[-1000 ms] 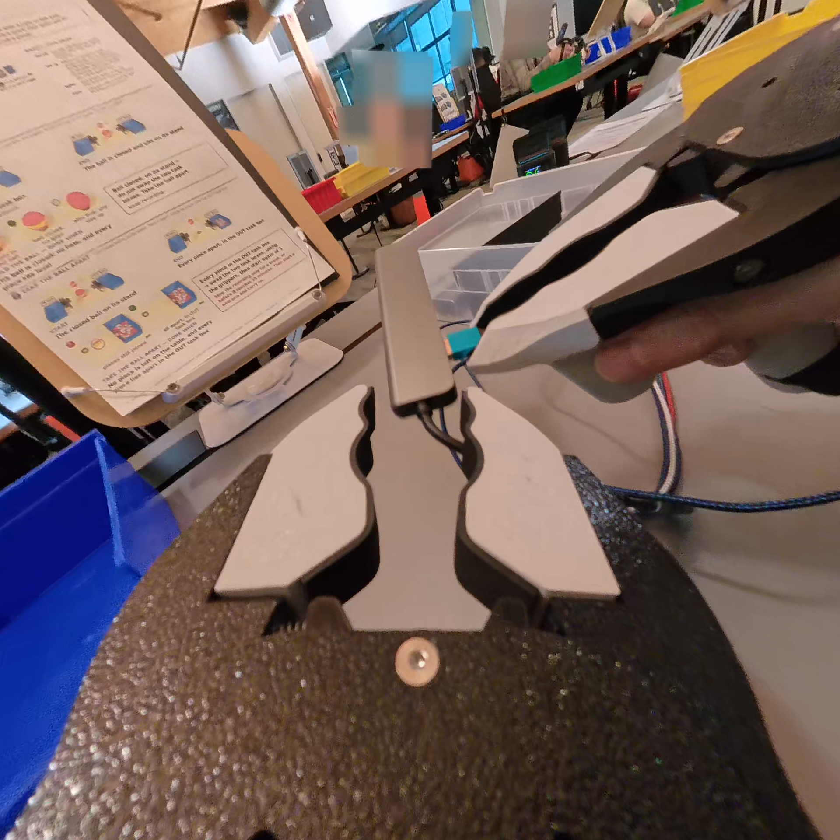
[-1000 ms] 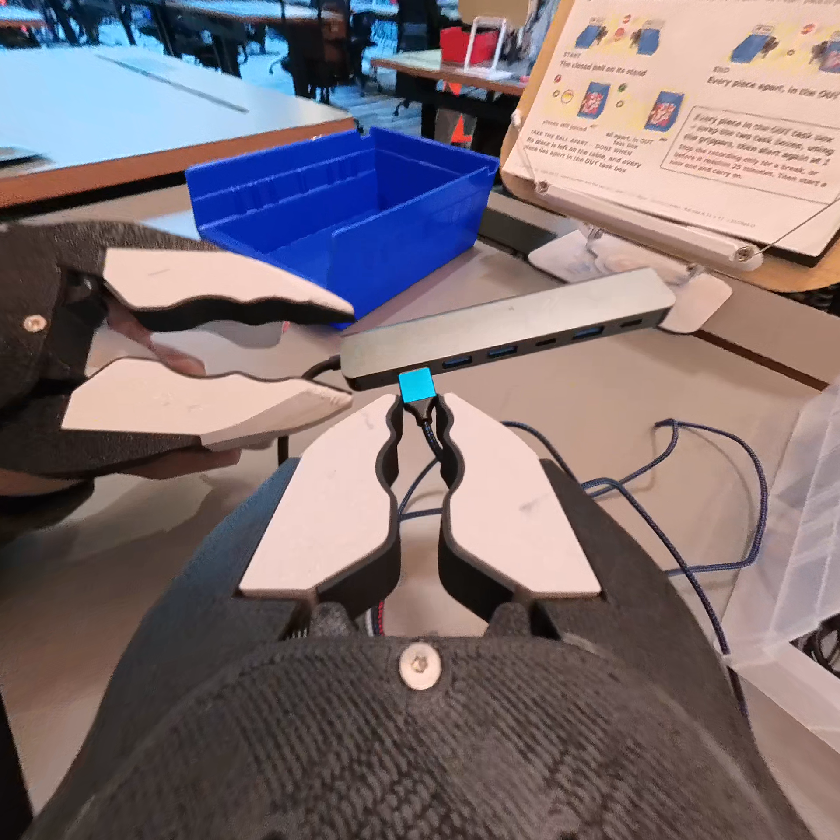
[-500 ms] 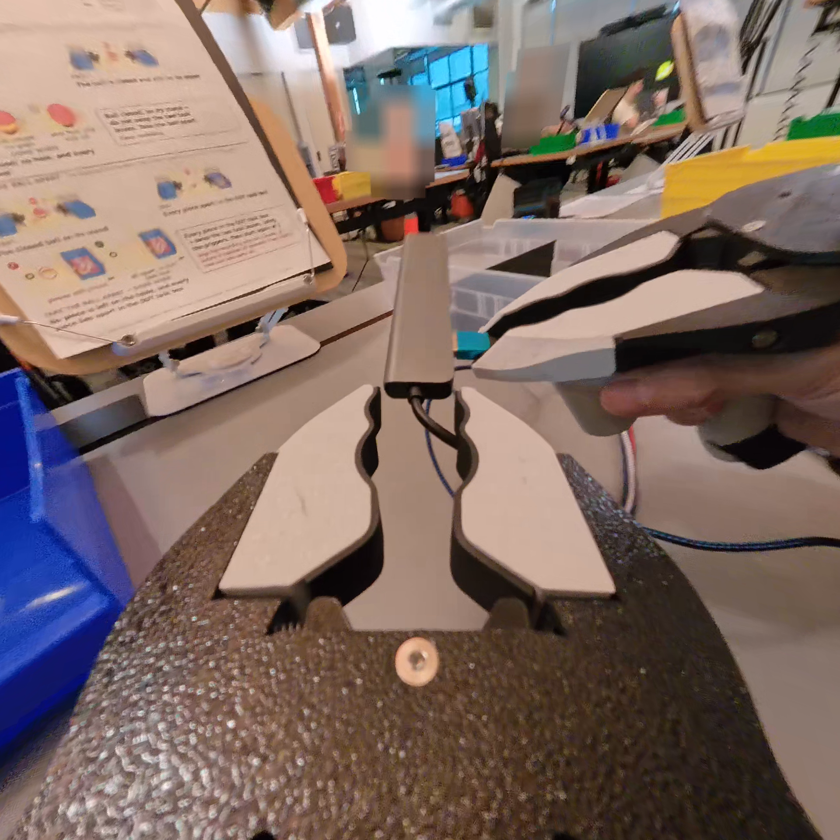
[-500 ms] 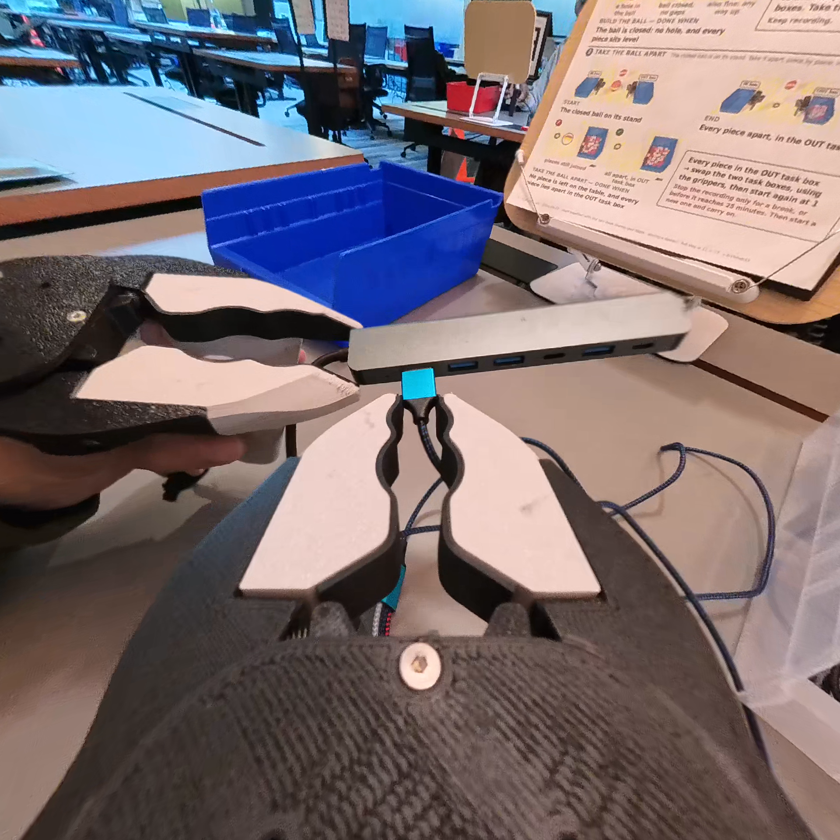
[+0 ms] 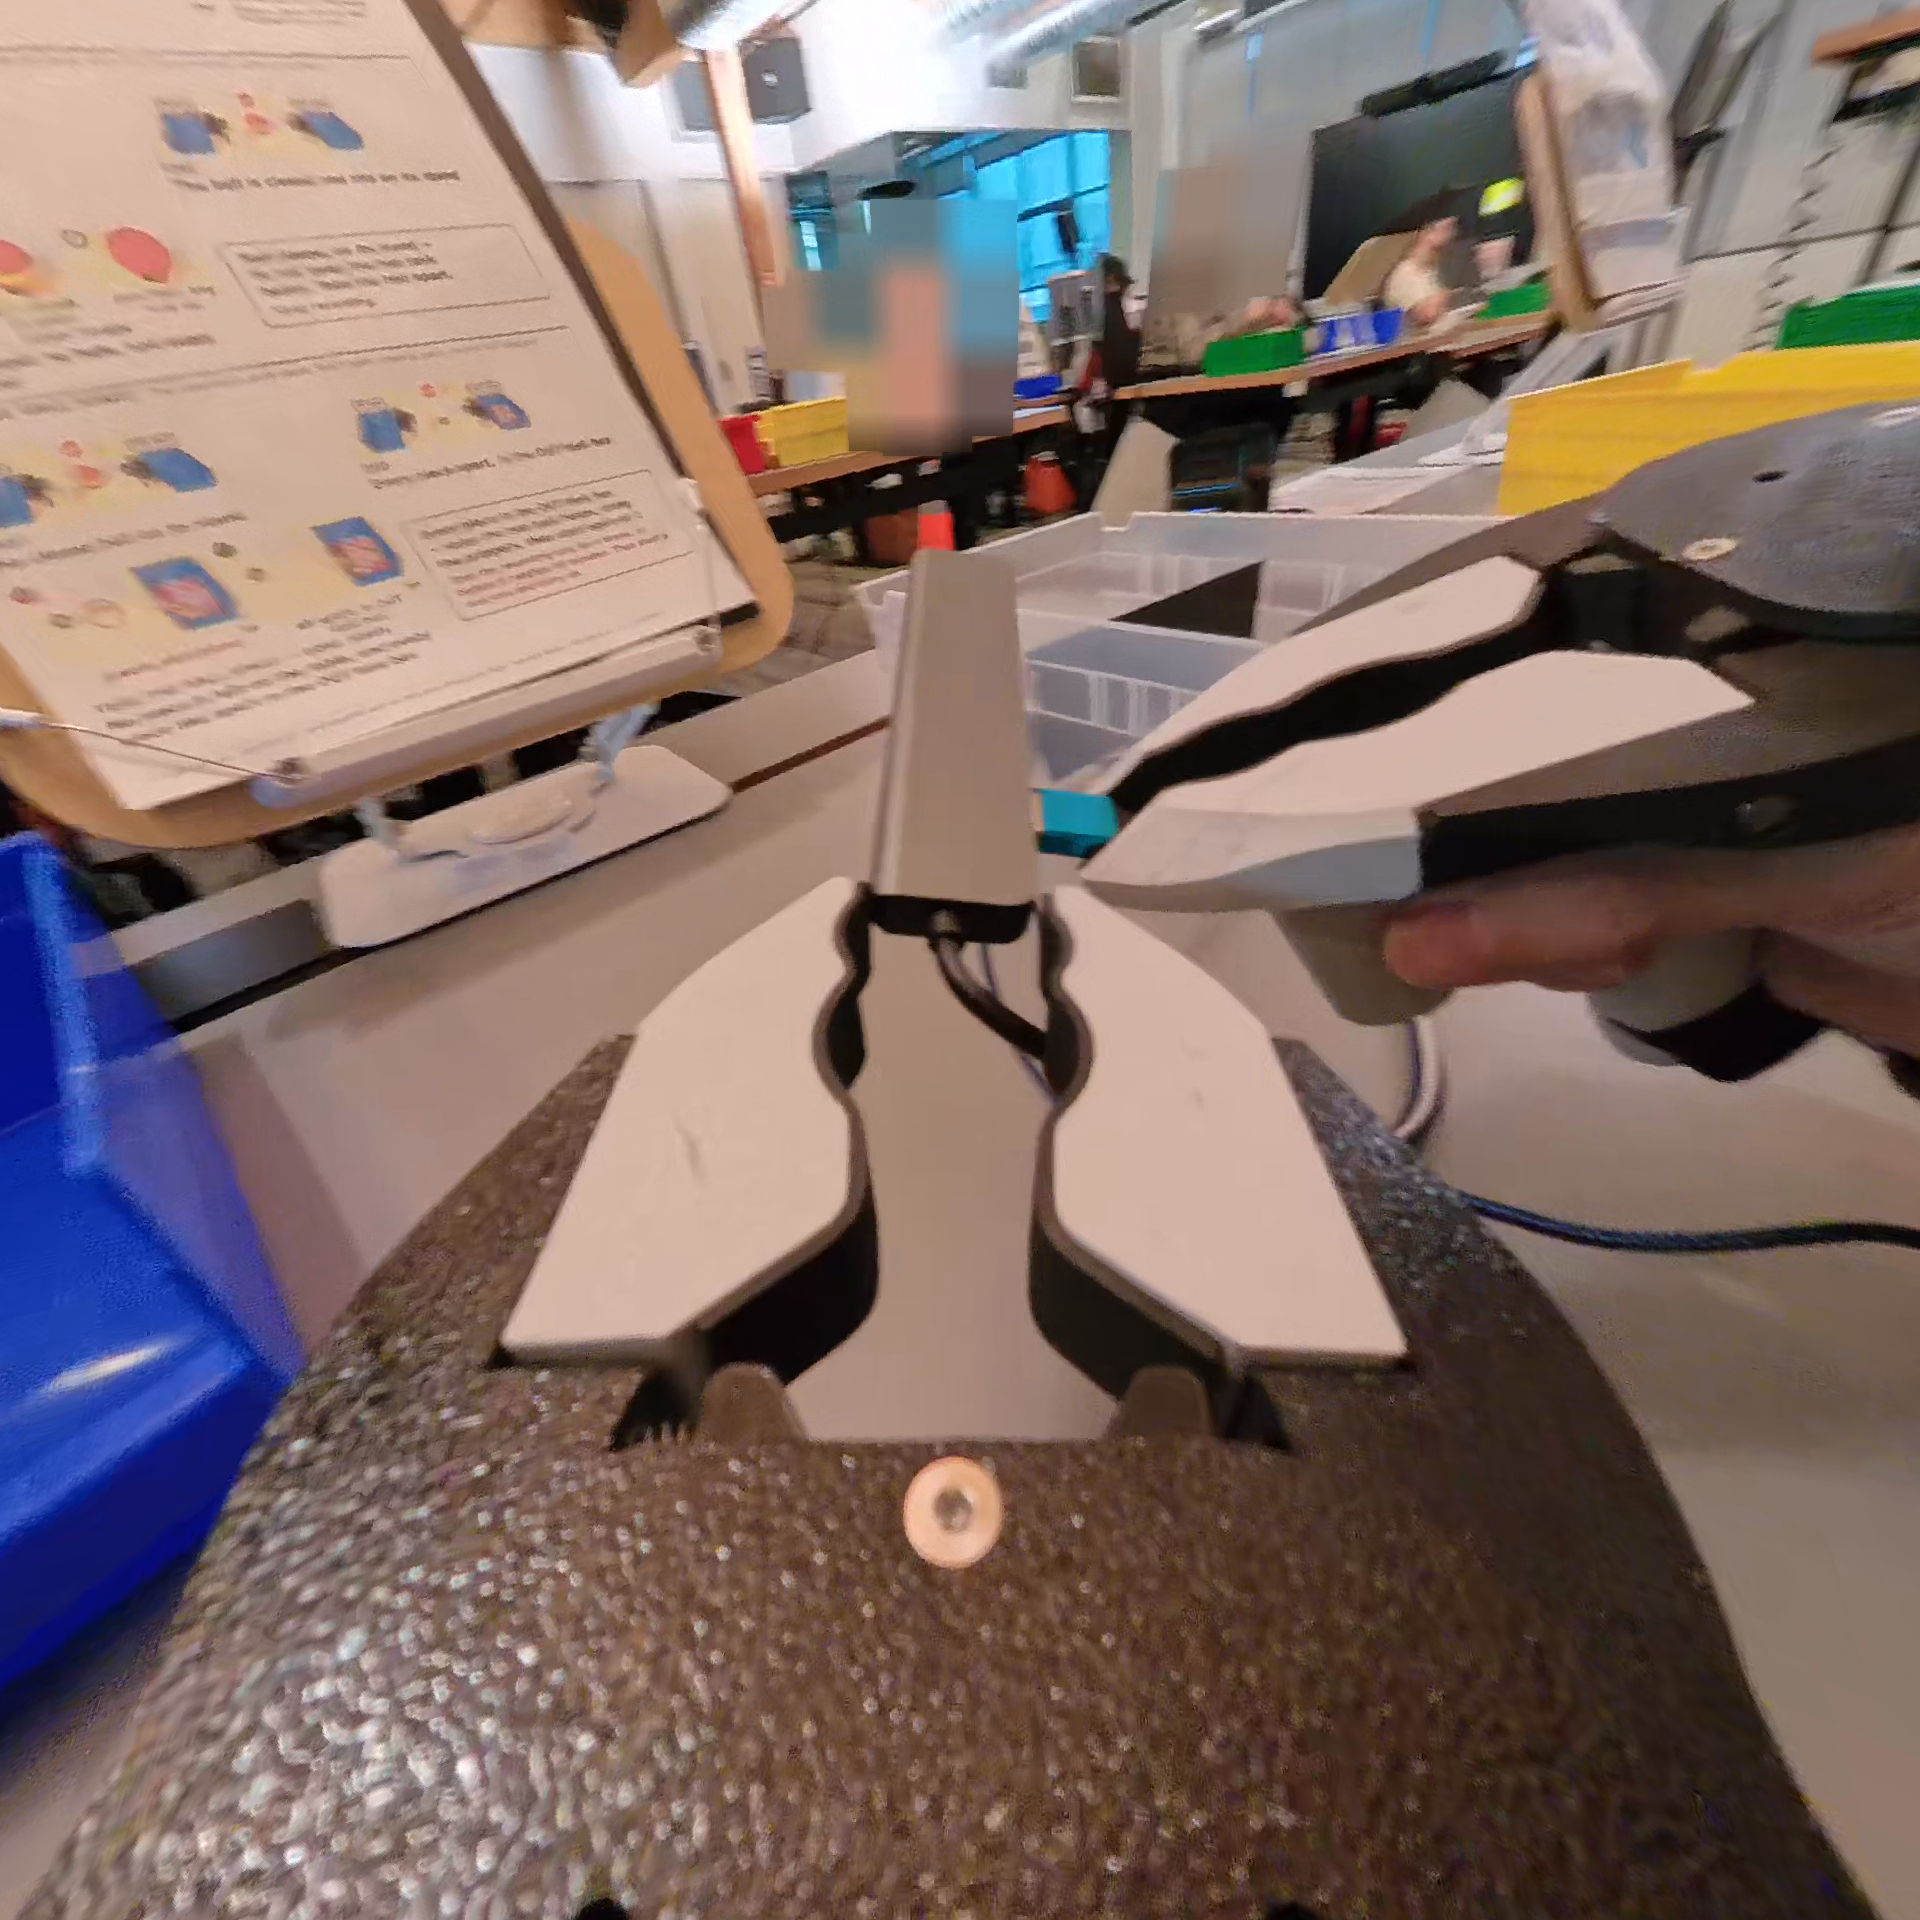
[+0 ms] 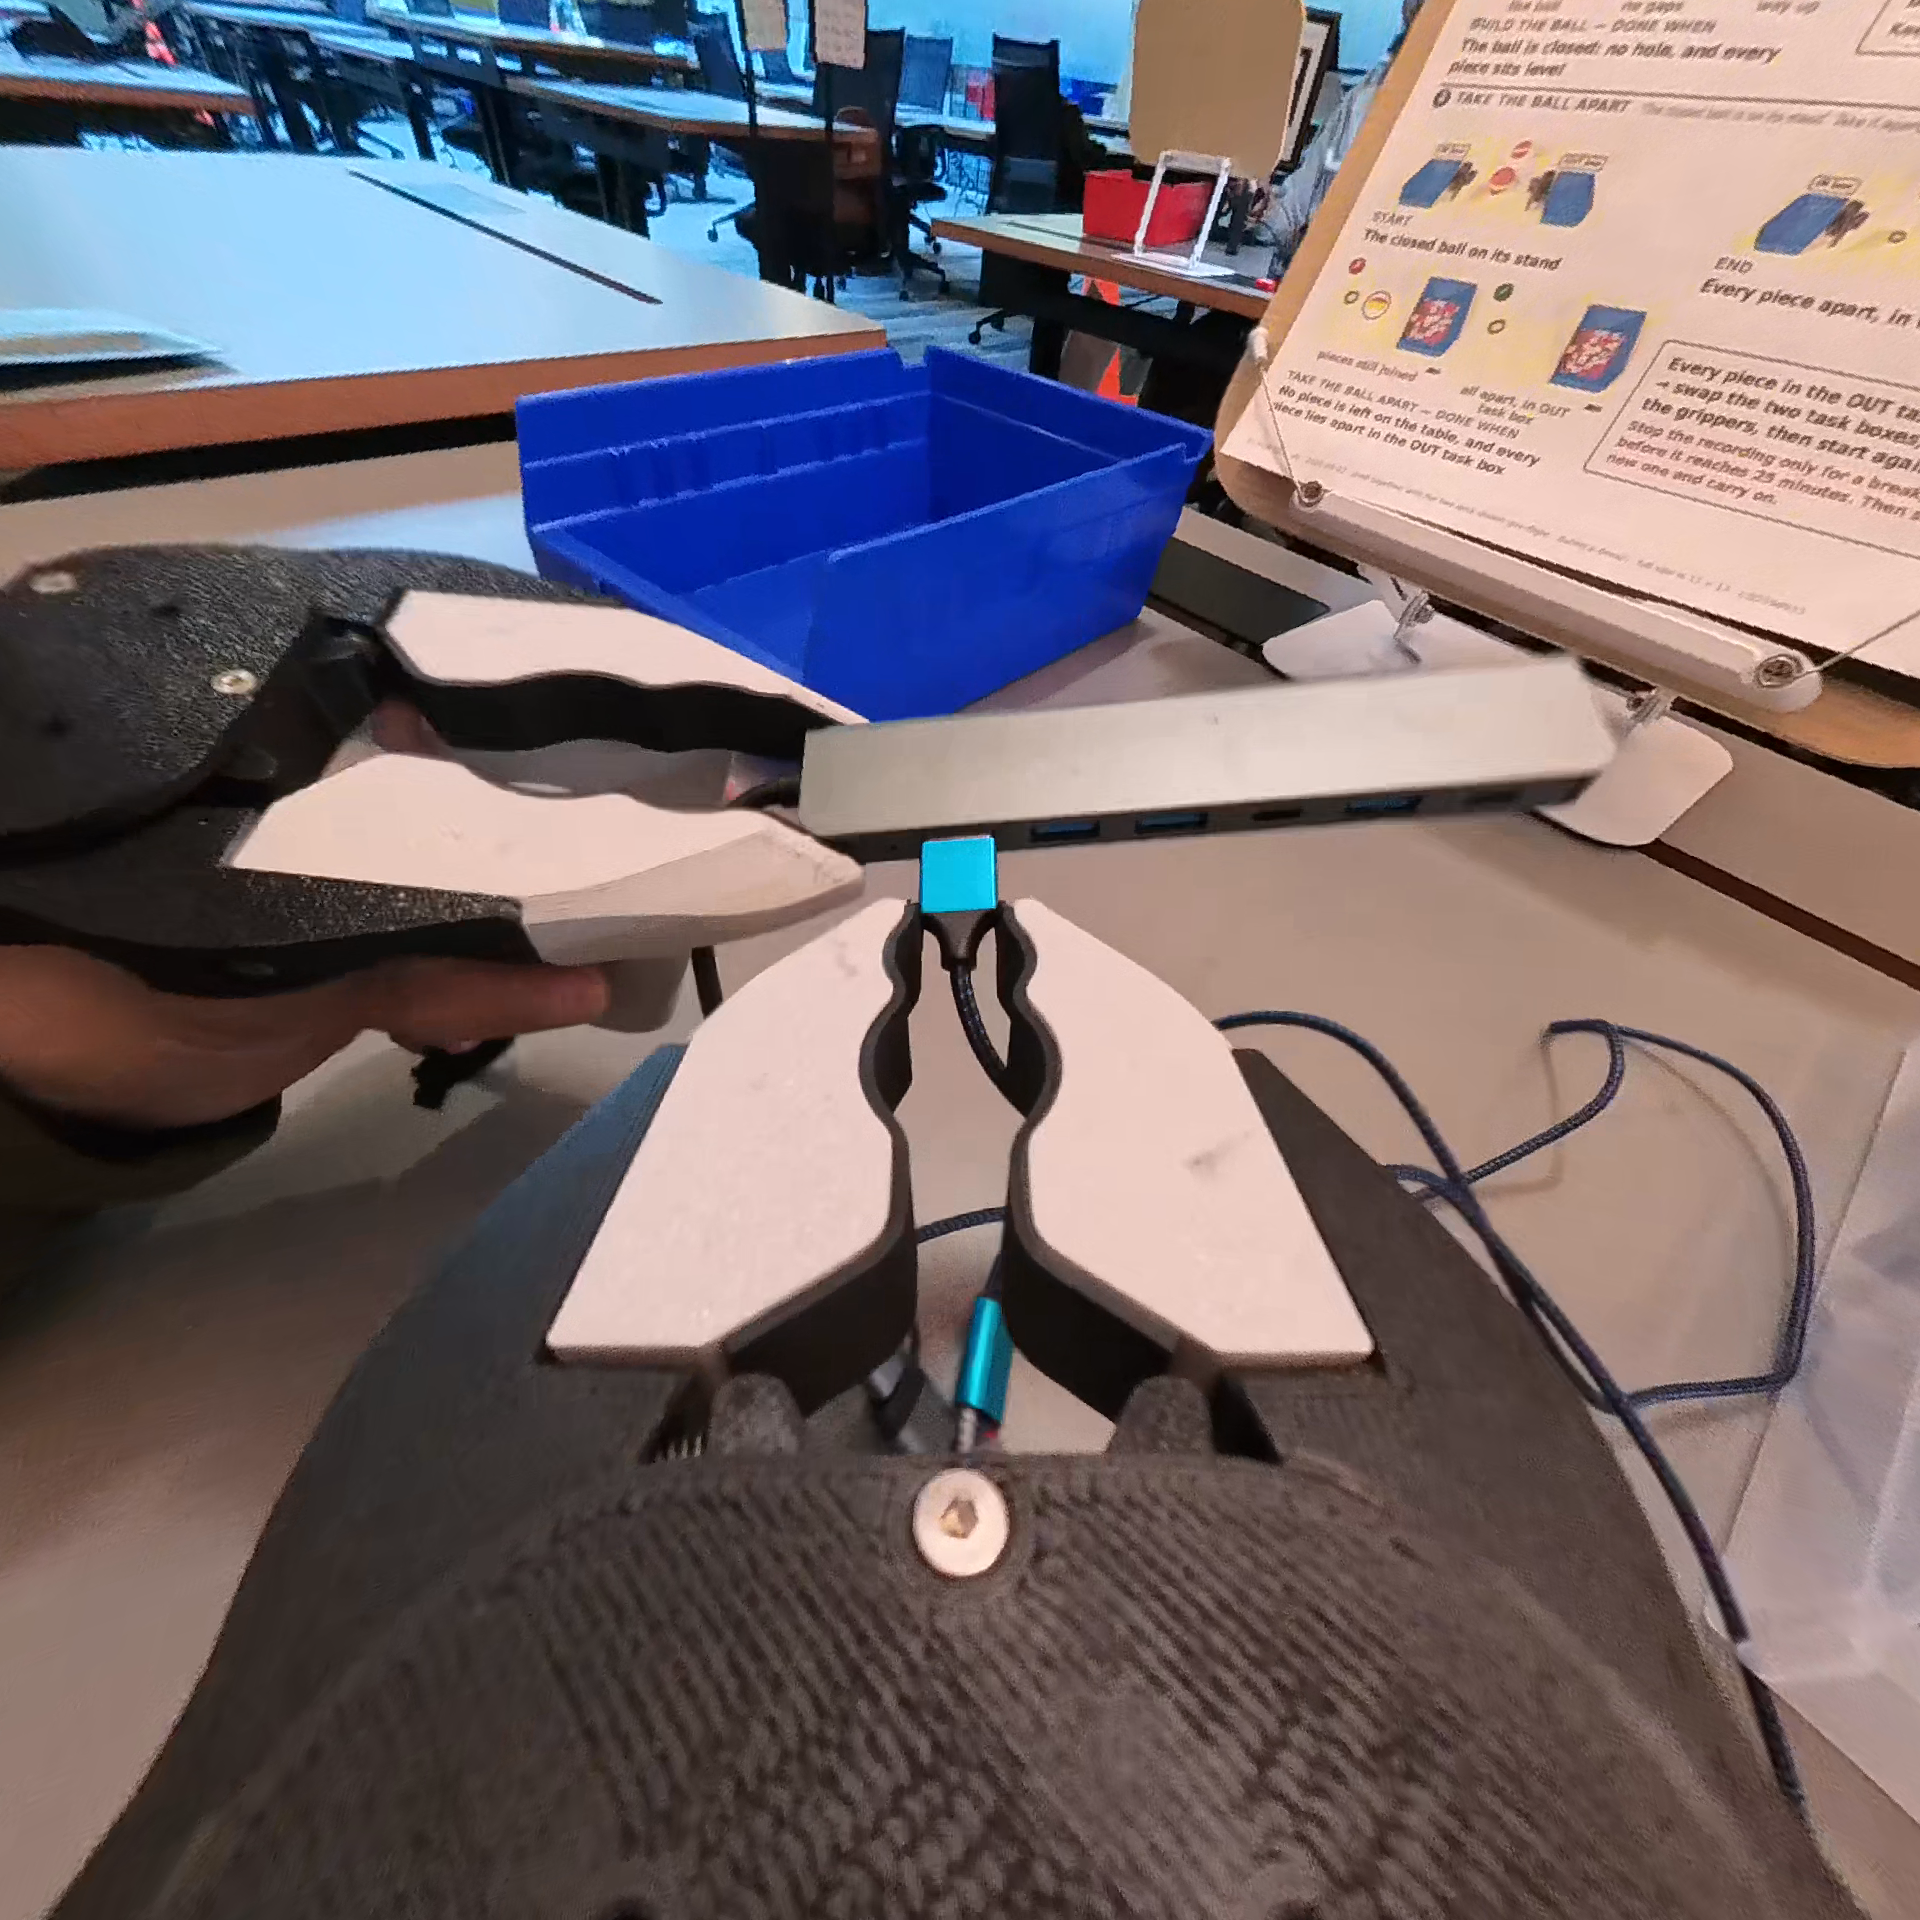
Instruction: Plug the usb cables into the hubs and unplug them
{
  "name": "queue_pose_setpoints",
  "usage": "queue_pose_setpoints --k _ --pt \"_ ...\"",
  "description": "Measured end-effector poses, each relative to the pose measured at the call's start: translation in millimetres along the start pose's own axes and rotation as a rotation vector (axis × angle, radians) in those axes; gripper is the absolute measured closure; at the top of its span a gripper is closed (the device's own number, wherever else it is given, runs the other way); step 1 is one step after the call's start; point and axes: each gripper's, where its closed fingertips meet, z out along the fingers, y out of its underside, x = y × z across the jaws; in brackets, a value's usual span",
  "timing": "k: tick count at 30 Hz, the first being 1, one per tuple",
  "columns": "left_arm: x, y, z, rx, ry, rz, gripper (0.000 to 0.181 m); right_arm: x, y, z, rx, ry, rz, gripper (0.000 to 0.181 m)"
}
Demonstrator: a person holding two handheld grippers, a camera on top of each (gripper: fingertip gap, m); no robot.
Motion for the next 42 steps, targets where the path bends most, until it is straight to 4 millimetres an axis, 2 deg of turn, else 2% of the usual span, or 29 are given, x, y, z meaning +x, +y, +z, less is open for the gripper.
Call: queue_pose_setpoints --k 3,8,15,25,35,37,38,39,42 --pt "-4 -2 -2 0.006 -0.057 0.054 0.154 -1 -1 2 0.018 -0.004 0.042 0.168" --pt "-5 -4 -4 0.009 -0.063 0.024 0.154 -2 -8 0 0.107 -0.031 0.068 0.168" --pt "-12 5 -5 -0.085 -0.018 -0.188 0.154 -3 -11 5 0.2 0.01 0.01 0.168" --pt "-19 16 -7 -0.13 -0.034 -0.249 0.154 -4 -3 19 0.192 0.081 -0.046 0.168" --pt "-20 13 -9 -0.123 -0.053 -0.196 0.154 -6 -3 20 0.16 0.075 -0.068 0.168" --pt "-34 10 -14 -0.114 -0.17 -0.135 0.154 -6 -4 18 0.14 0.106 -0.087 0.168" --pt "-55 4 -23 -0.078 -0.279 -0.1 0.154 -1 -3 14 0.131 0.131 -0.098 0.168" --pt "-71 -2 -32 -0.056 -0.308 -0.087 0.154 5 -3 8 0.128 0.147 -0.097 0.168" --pt "-90 -22 -50 -0.007 -0.264 -0.182 0.154 9 -9 -6 0.164 0.061 -0.04 0.168"
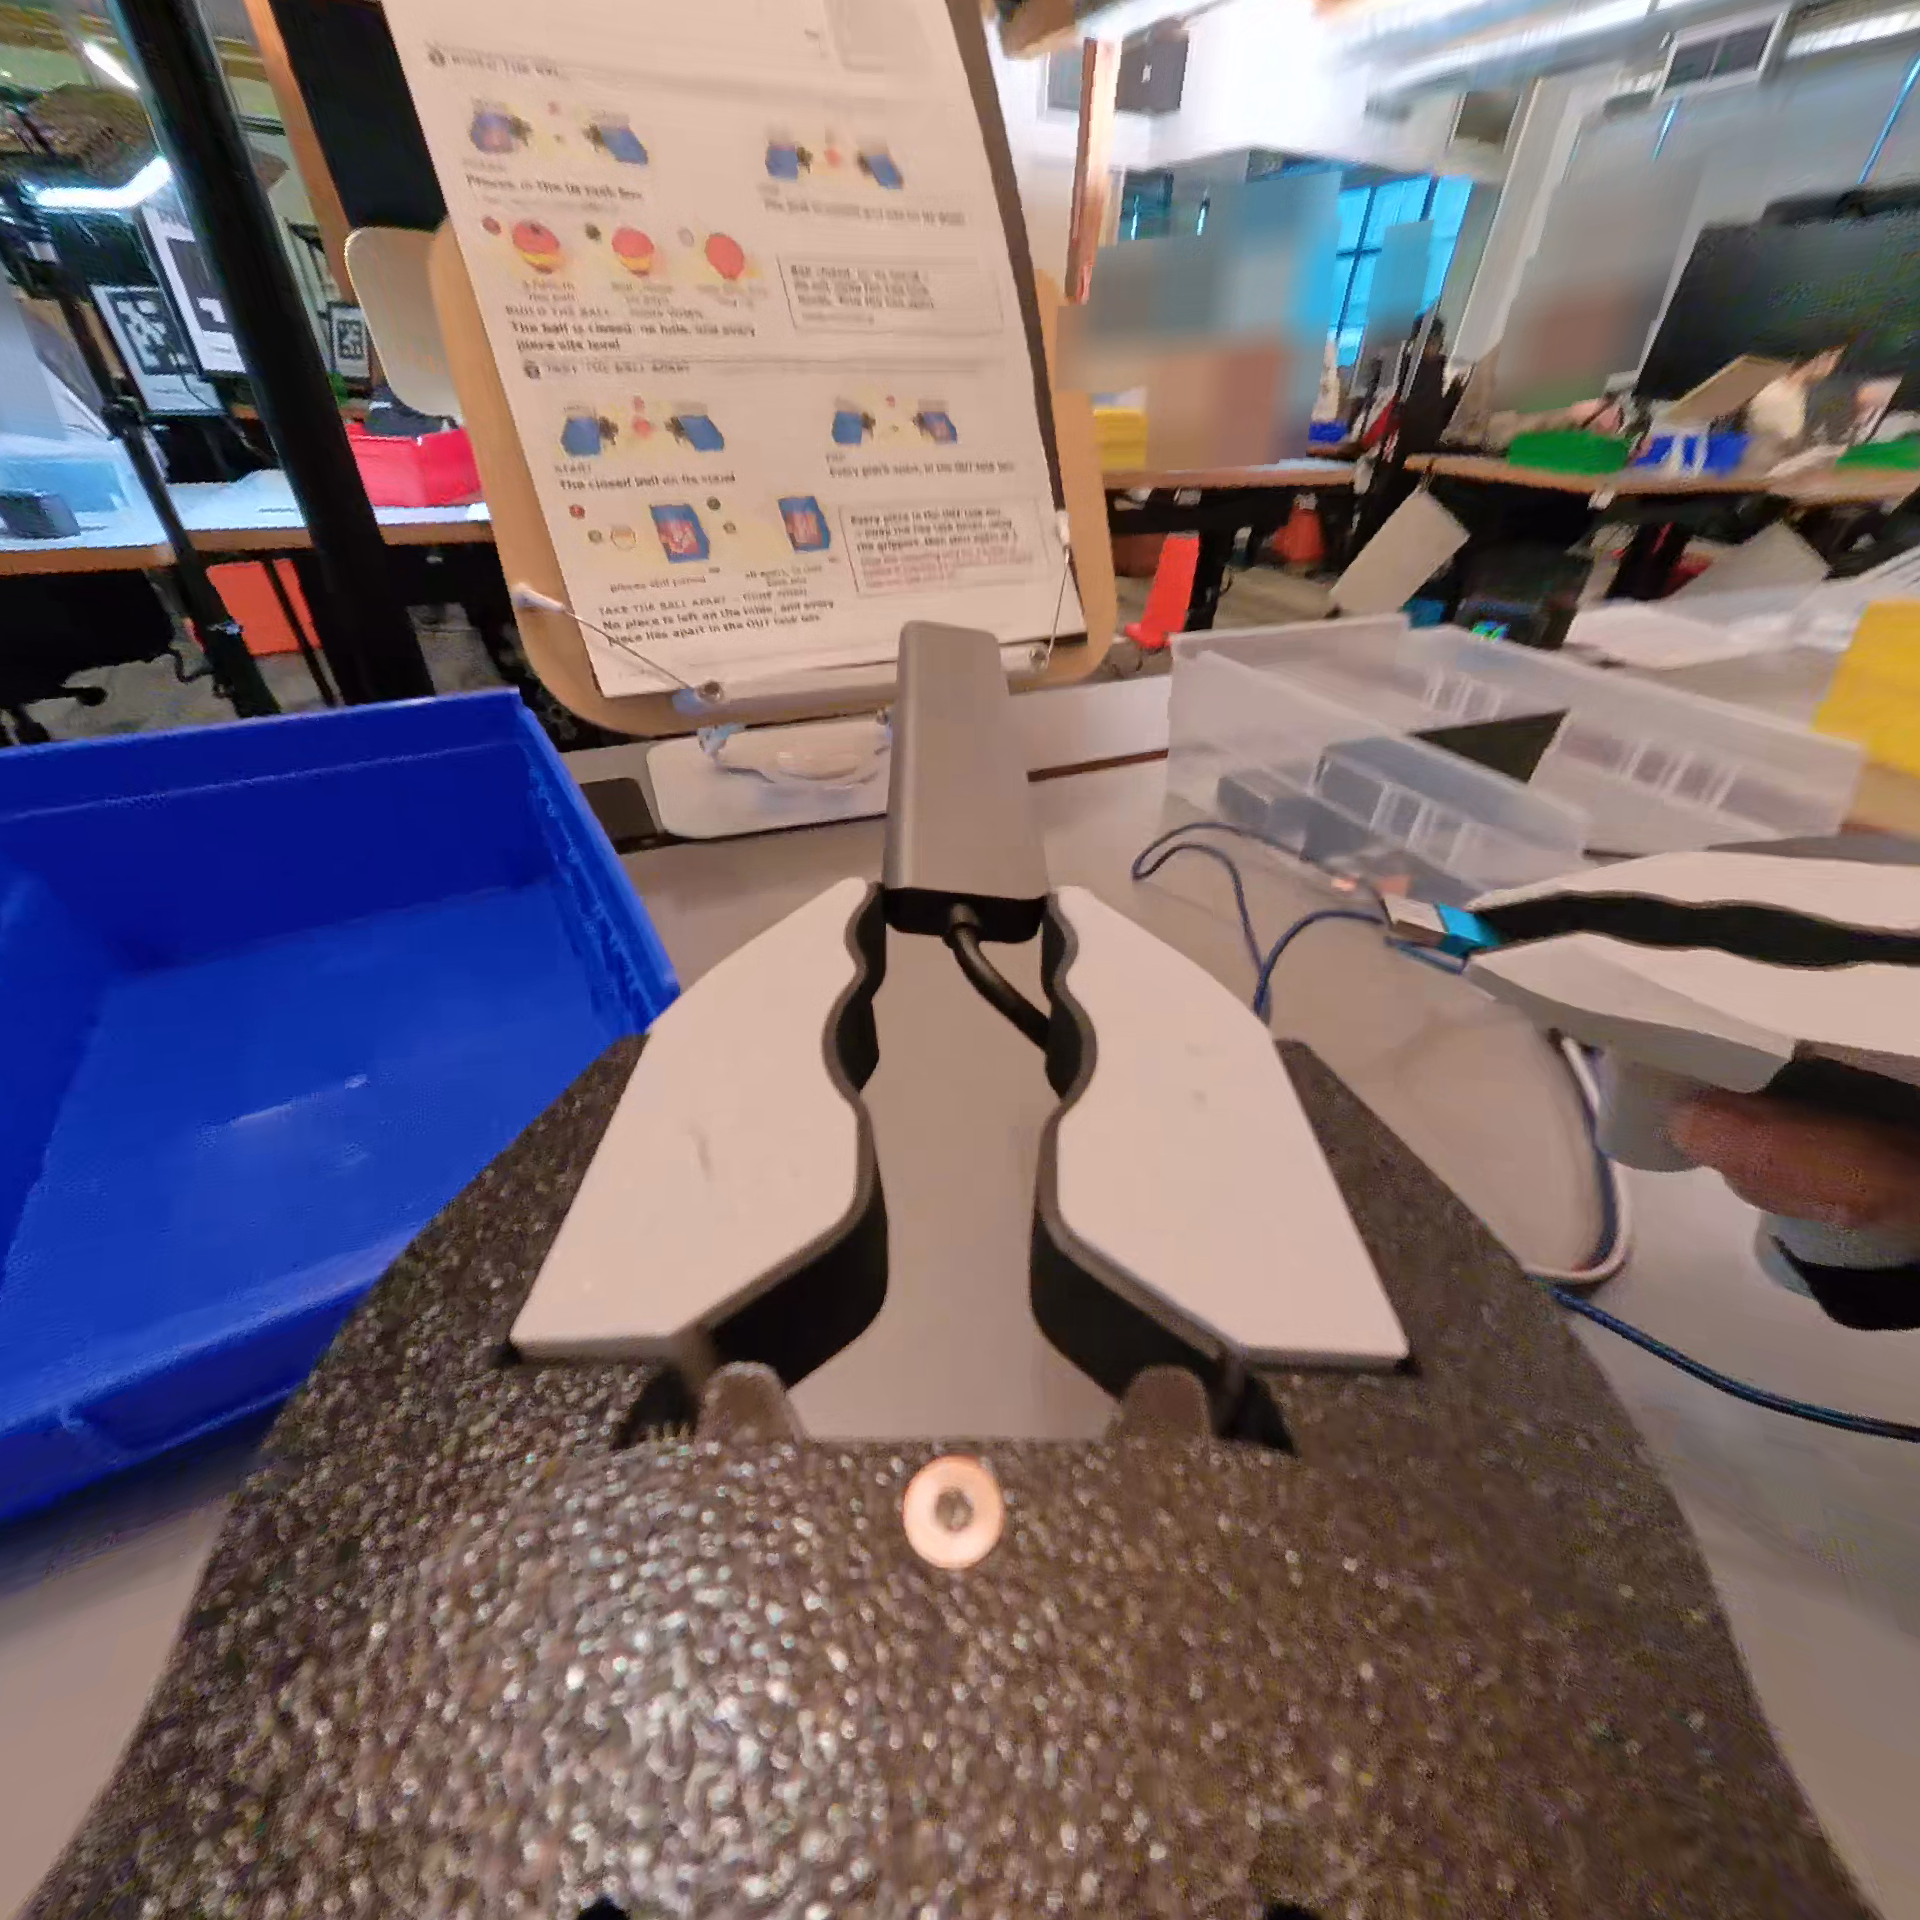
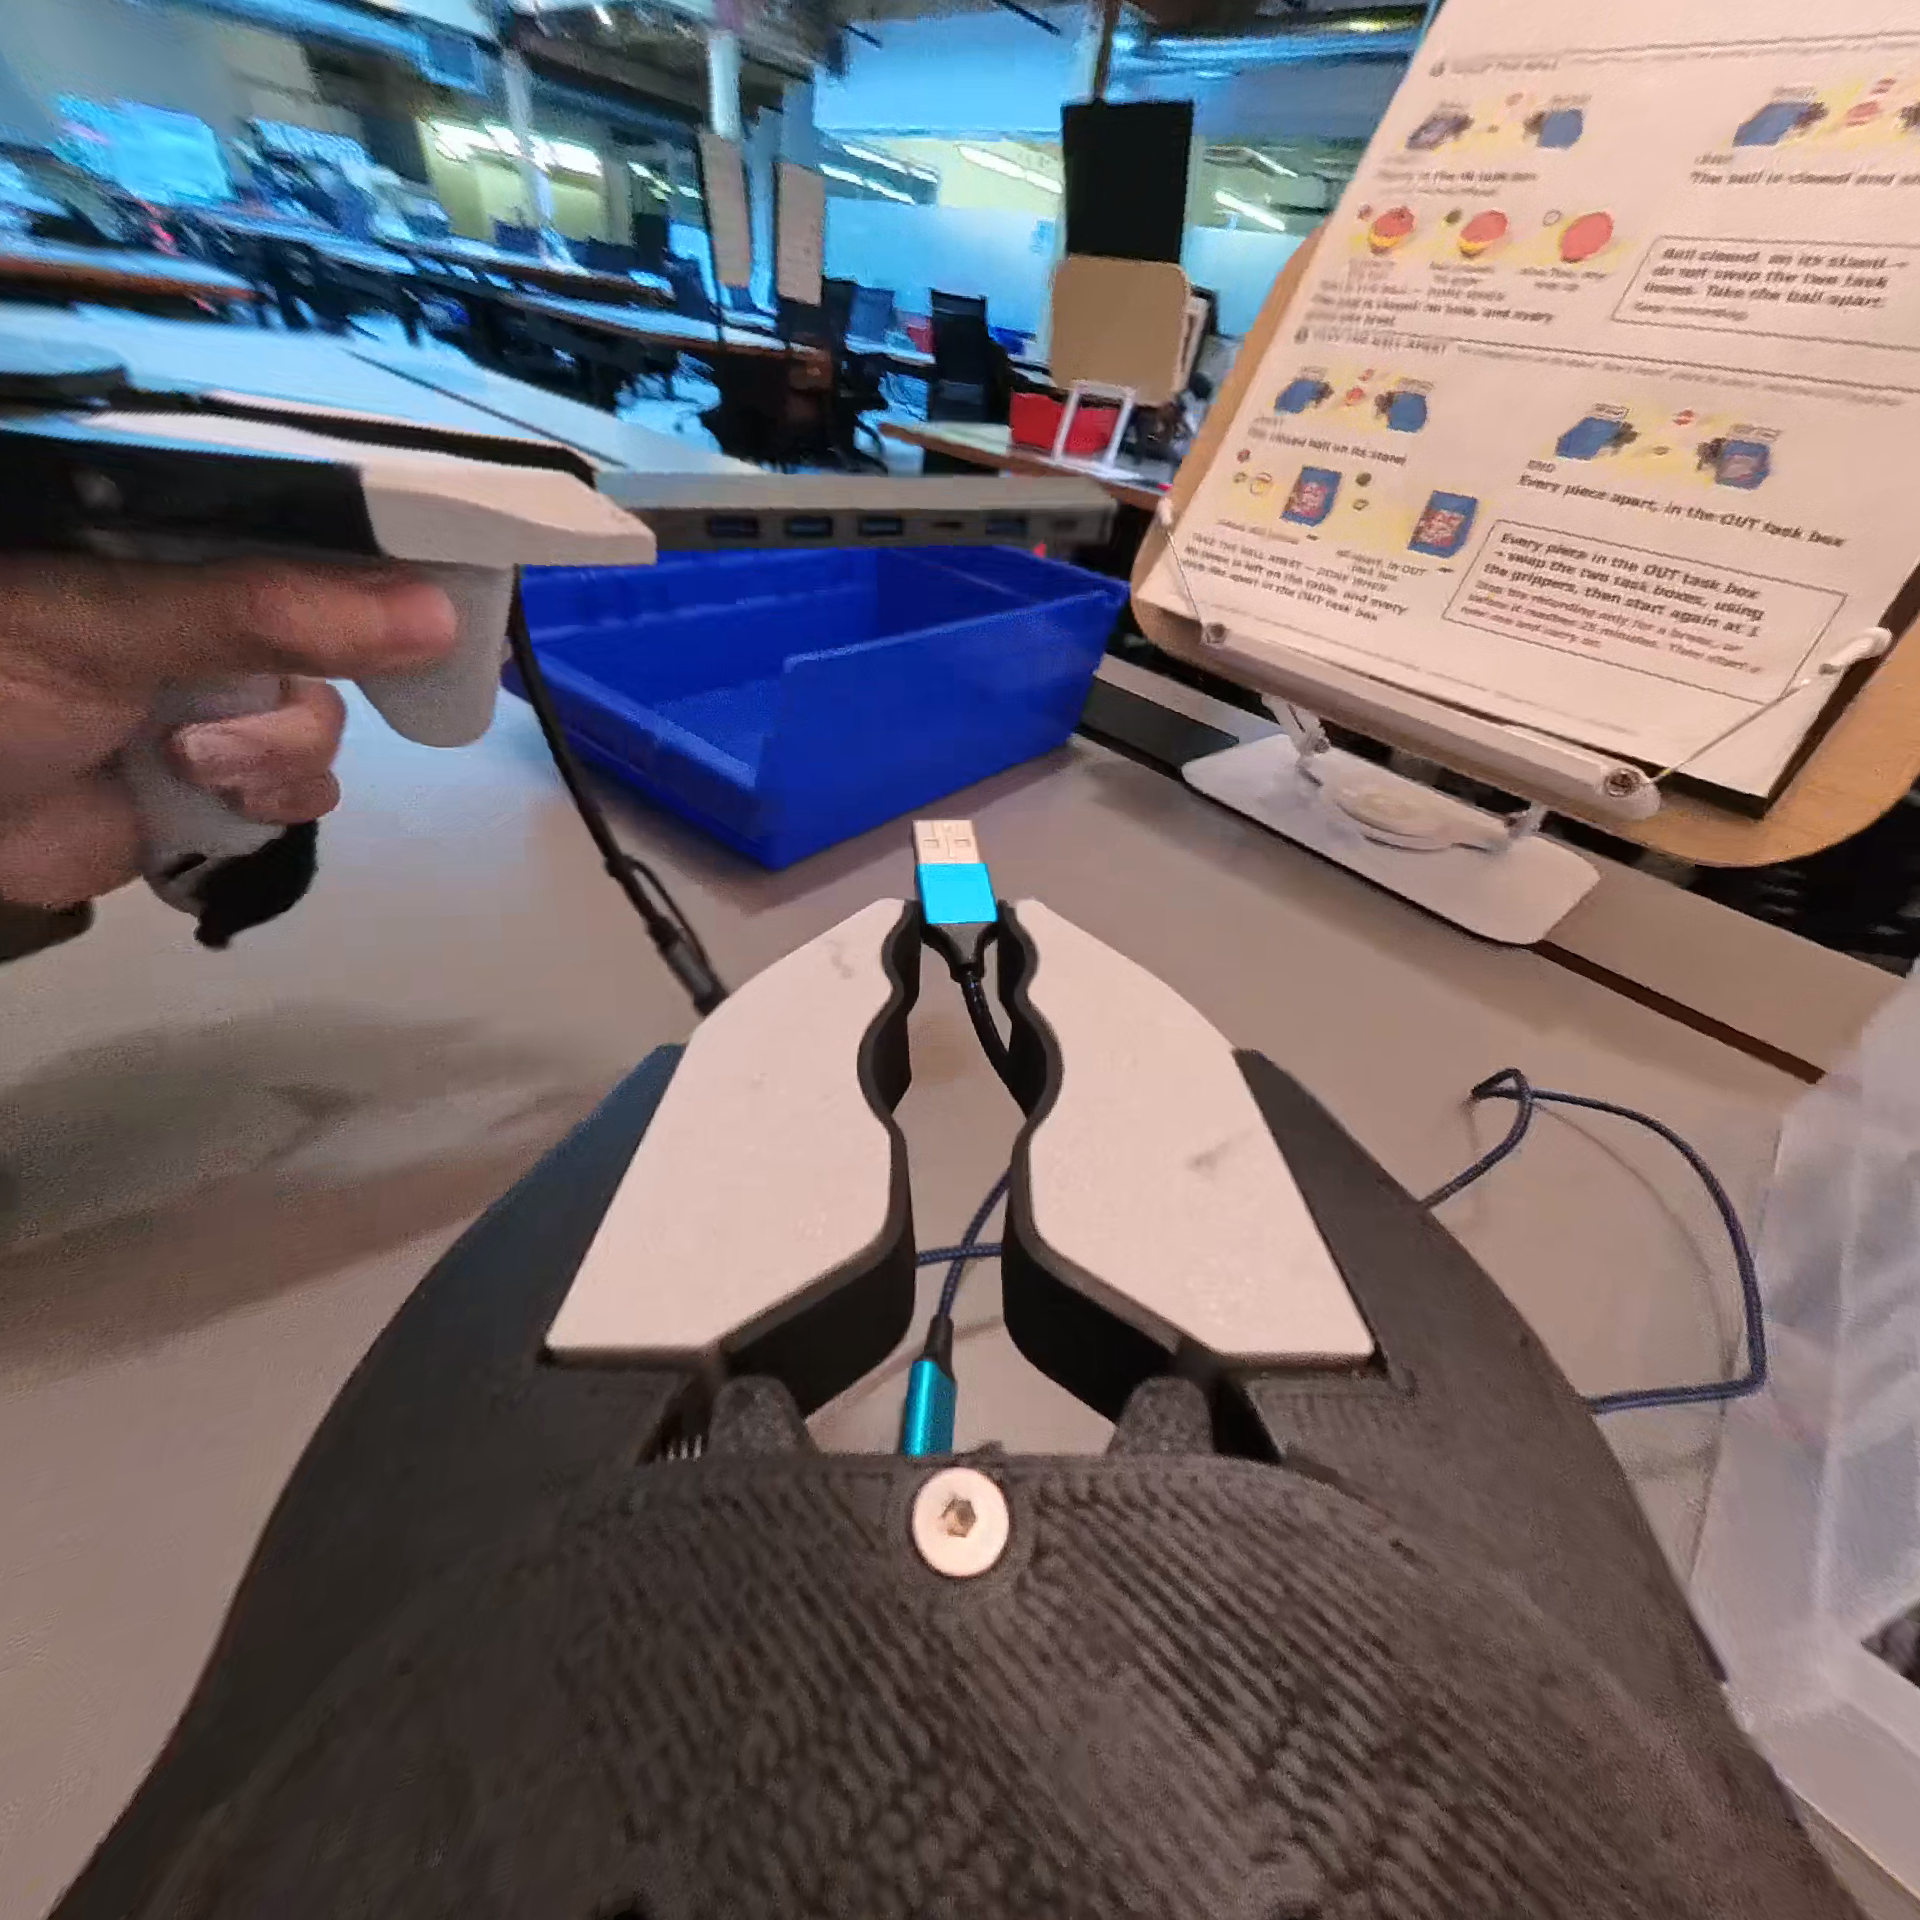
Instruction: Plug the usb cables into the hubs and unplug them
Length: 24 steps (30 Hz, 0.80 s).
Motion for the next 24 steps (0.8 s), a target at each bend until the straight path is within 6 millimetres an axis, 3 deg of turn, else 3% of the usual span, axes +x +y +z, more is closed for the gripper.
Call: queue_pose_setpoints --k 3,5,10,18,24 --pt "3 -13 -7 0.002 0.029 0.014 0.154 14 -10 -14 0.0 0.006 -0.006 0.168" --pt "9 -15 -7 -0.006 0.062 0.019 0.154 9 -1 -19 -0.078 -0.076 -0.001 0.168" --pt "25 -8 -3 -0.04 0.138 -0.023 0.154 3 27 -17 -0.18 -0.086 -0.051 0.168" --pt "35 -9 -3 -0.052 0.191 -0.02 0.154 -9 37 -11 -0.22 -0.162 -0.033 0.168" --pt "35 -5 -2 -0.067 0.213 -0.034 0.154 1 45 -19 -0.25 -0.152 -0.026 0.168"
